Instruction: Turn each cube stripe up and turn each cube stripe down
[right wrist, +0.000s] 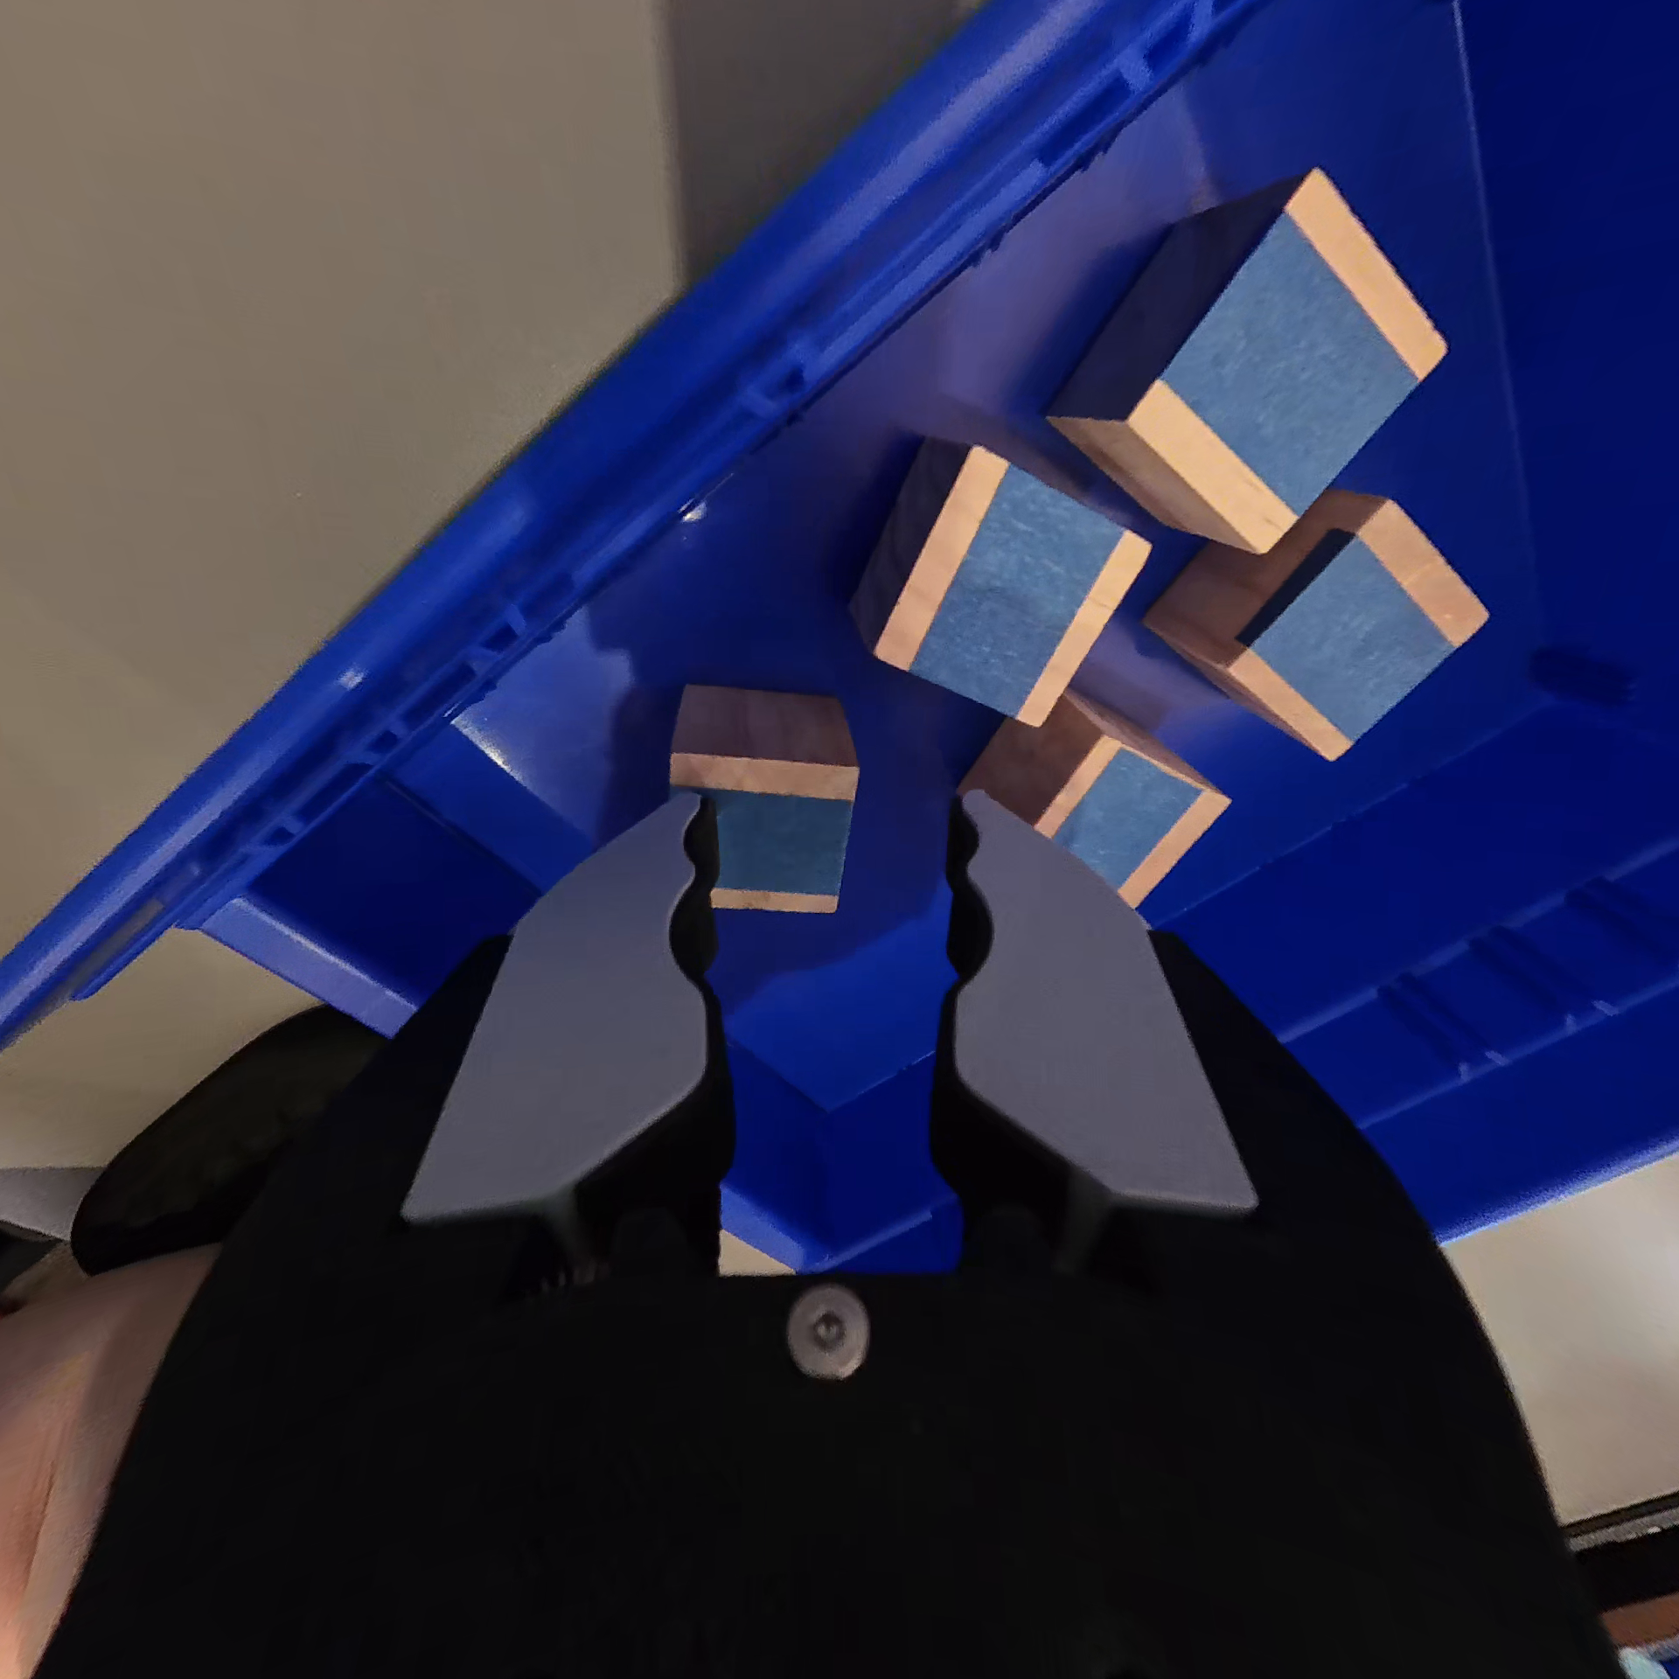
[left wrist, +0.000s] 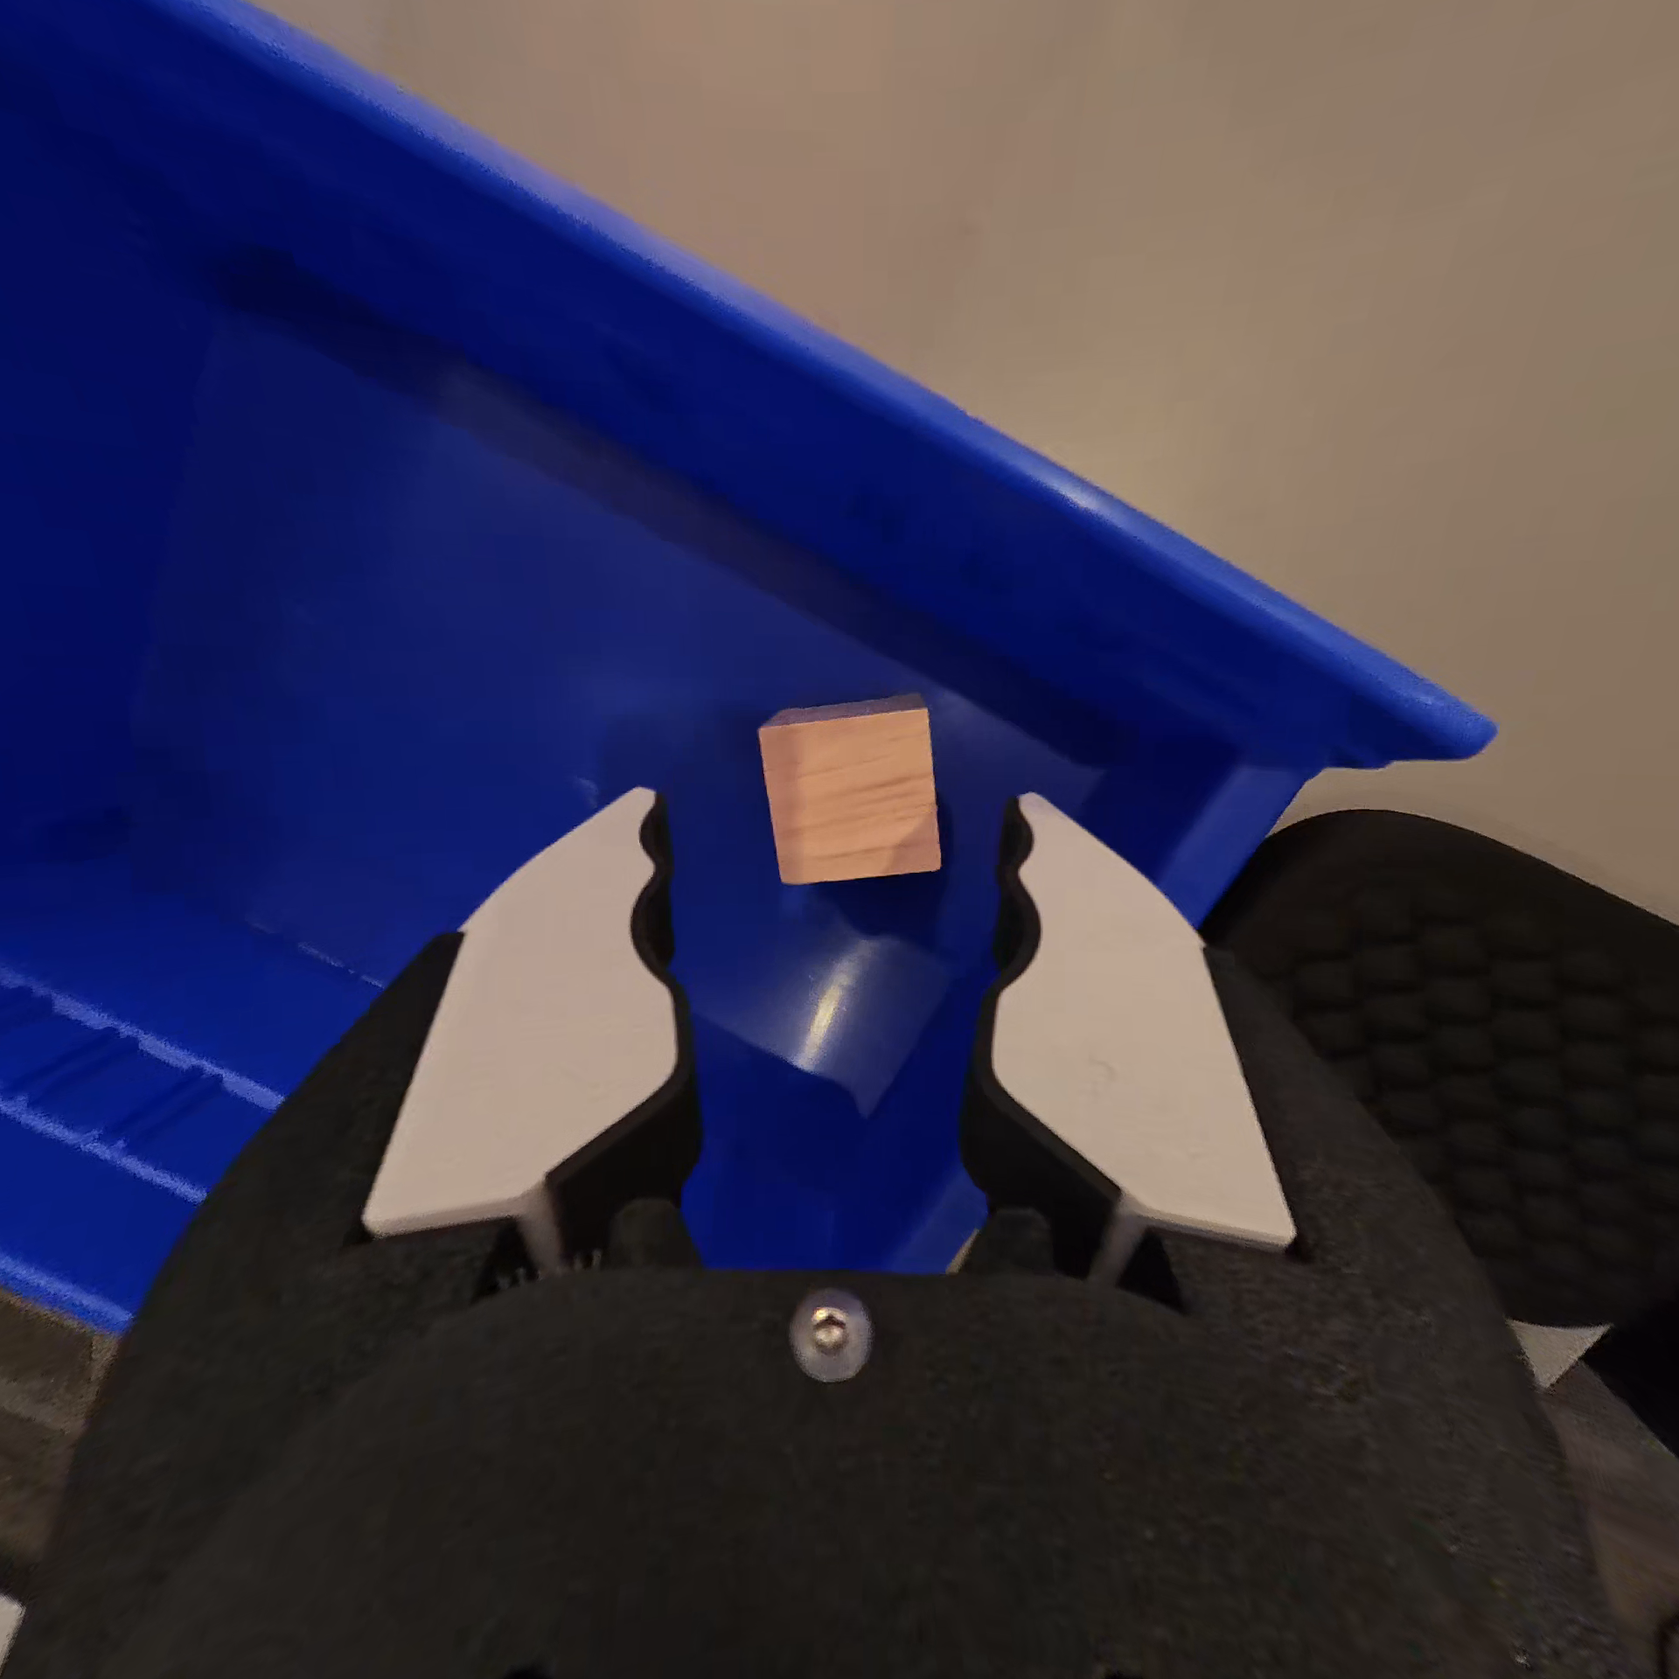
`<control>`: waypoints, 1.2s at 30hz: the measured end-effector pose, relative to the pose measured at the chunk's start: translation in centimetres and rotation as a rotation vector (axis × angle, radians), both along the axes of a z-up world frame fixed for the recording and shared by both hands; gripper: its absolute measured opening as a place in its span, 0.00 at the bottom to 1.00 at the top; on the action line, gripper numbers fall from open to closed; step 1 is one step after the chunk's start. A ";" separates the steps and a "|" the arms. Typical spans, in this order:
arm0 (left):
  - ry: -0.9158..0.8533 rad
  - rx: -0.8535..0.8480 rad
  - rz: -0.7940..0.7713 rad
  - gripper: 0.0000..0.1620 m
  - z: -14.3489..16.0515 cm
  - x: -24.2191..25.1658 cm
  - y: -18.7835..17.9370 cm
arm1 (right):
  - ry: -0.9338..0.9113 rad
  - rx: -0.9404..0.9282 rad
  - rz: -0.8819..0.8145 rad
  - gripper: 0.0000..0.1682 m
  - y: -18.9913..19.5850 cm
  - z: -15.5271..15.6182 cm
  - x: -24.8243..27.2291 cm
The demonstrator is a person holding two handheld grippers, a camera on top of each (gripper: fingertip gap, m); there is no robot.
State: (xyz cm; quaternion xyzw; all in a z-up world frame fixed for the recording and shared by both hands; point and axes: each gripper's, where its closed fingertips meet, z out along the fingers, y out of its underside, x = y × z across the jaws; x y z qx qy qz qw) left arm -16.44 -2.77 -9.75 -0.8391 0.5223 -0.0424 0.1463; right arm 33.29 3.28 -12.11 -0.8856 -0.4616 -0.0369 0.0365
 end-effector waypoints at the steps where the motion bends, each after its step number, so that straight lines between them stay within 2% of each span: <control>1: -0.004 -0.010 0.003 0.43 -0.2 0.1 0.0 | 0.001 0.001 0.001 0.30 0.0 0.0 0.0; 8: 0.095 -0.044 0.022 0.42 -2.9 -0.7 0.0 | -0.002 0.026 -0.001 0.30 0.3 0.5 0.3; 11: 0.089 -0.065 0.025 0.37 -3.5 -0.4 0.0 | 0.000 0.054 -0.002 0.30 0.4 1.1 0.5; 14: 0.087 -0.080 0.022 0.28 -3.7 -0.3 -0.1 | 0.008 0.078 0.002 0.30 0.4 1.8 0.5; 19: 0.133 -0.072 0.044 0.28 -3.6 -1.0 -0.1 | 0.015 0.128 -0.001 0.30 0.3 3.2 0.8; 22: 0.170 0.008 0.076 0.28 -2.5 -2.3 0.8 | 0.019 0.193 -0.001 0.30 0.5 4.5 0.8; 25: 0.060 0.115 0.145 0.28 1.2 -2.5 1.9 | 0.031 0.289 0.001 0.30 1.0 6.5 0.1; 29: -0.248 0.231 0.207 0.28 9.4 0.5 2.4 | 0.052 0.529 0.093 0.28 2.1 10.6 -2.9; 31: -0.461 0.226 0.200 0.27 13.7 3.7 2.0 | 0.131 0.699 0.244 0.28 2.0 13.5 -7.1; 33: -0.673 0.172 0.156 0.28 17.3 7.6 1.0 | 0.285 0.907 0.414 0.28 0.9 16.9 -12.7; 36: -0.978 0.025 0.037 0.27 21.2 13.9 -1.3 | 0.544 1.122 0.630 0.31 -3.1 20.3 -19.8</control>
